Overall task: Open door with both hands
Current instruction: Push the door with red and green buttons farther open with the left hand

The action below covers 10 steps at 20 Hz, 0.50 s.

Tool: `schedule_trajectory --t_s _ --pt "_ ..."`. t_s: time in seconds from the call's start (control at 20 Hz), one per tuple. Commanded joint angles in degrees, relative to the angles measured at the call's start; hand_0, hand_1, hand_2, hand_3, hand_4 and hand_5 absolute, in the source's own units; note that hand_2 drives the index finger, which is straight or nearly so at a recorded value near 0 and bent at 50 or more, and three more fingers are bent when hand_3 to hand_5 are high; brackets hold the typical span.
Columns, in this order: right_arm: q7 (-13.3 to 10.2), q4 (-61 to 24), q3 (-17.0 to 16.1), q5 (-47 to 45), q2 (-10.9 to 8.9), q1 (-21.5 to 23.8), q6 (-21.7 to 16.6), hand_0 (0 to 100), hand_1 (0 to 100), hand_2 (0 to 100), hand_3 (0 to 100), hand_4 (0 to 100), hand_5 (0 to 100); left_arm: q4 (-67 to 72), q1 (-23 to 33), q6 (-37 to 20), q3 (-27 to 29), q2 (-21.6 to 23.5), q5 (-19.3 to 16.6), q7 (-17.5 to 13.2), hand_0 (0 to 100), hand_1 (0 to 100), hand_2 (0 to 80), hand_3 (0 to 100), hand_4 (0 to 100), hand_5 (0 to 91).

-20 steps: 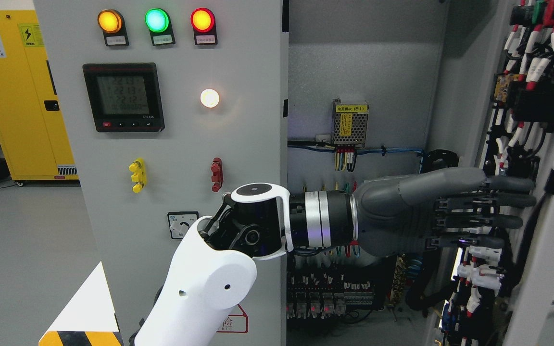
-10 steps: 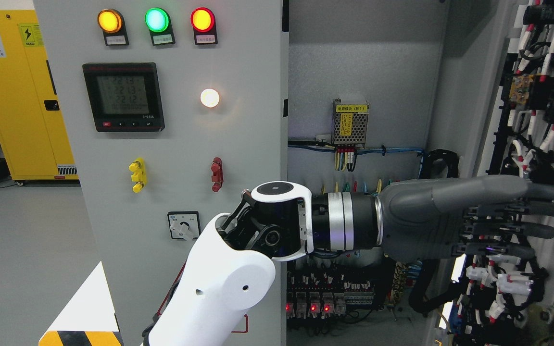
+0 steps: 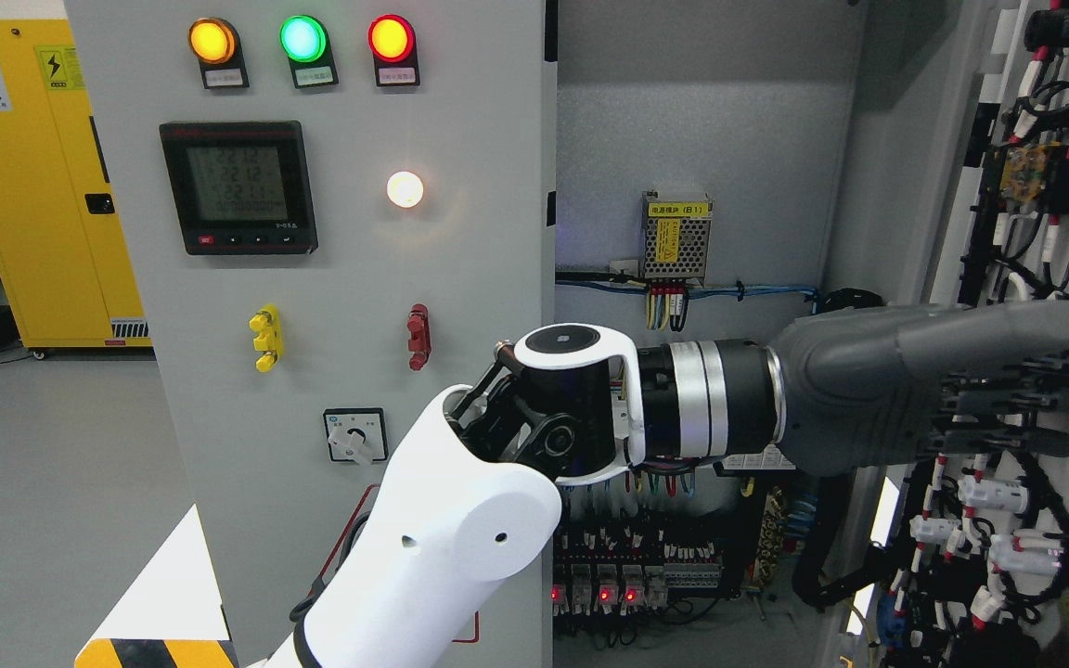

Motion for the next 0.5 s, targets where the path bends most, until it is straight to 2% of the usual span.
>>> schedule_trajectory --t_s 0.0,0.15,0.35,0.45 --pt "0.0 -0.1 0.0 0.0 1.14 0.0 -0.1 0 50 4 0 0 0 0.7 -2.4 -0.9 -4.7 -0.9 3.7 2.4 12 56 0.0 0 0 0.0" --pt "0.0 -0.1 0.0 0.0 1.14 0.0 -0.1 0 50 4 0 0 0 0.7 -2.4 -1.1 -5.7 -0.9 4.2 4.3 12 56 0.0 0 0 0.0" --pt "0.0 -0.1 0.0 0.1 1.14 0.0 -0.1 0 50 4 0 0 0 0.6 -3.5 -3.7 -8.3 -0.9 6.8 4.4 12 56 0.0 0 0 0.0" --pt "0.0 -0.1 0.0 0.0 1.14 0.0 -0.1 0 50 4 0 0 0 0.7 -3.6 -3.9 -8.7 -0.9 6.9 4.4 12 56 0.0 0 0 0.0"
